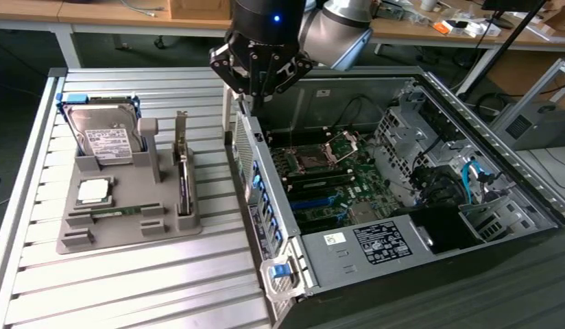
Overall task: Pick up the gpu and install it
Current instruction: 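Reach for the gpu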
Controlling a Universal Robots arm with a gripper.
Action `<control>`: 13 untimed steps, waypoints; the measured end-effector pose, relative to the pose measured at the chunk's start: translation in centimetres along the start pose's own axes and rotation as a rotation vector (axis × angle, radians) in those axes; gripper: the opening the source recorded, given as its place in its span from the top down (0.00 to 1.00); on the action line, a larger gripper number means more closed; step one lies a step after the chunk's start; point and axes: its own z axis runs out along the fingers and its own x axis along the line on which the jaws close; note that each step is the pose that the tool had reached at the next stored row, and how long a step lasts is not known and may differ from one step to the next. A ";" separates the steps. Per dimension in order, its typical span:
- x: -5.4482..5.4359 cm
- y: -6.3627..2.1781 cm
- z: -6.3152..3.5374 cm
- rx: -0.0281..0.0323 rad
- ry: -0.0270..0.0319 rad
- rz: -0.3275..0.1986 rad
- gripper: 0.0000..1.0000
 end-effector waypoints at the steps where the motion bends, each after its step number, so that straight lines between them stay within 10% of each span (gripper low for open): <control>1: 0.1 -0.01 0.00 0.0000 0.0000 0.000 0.89; 13: 1.0 -0.08 -0.03 0.0000 0.0000 0.000 0.89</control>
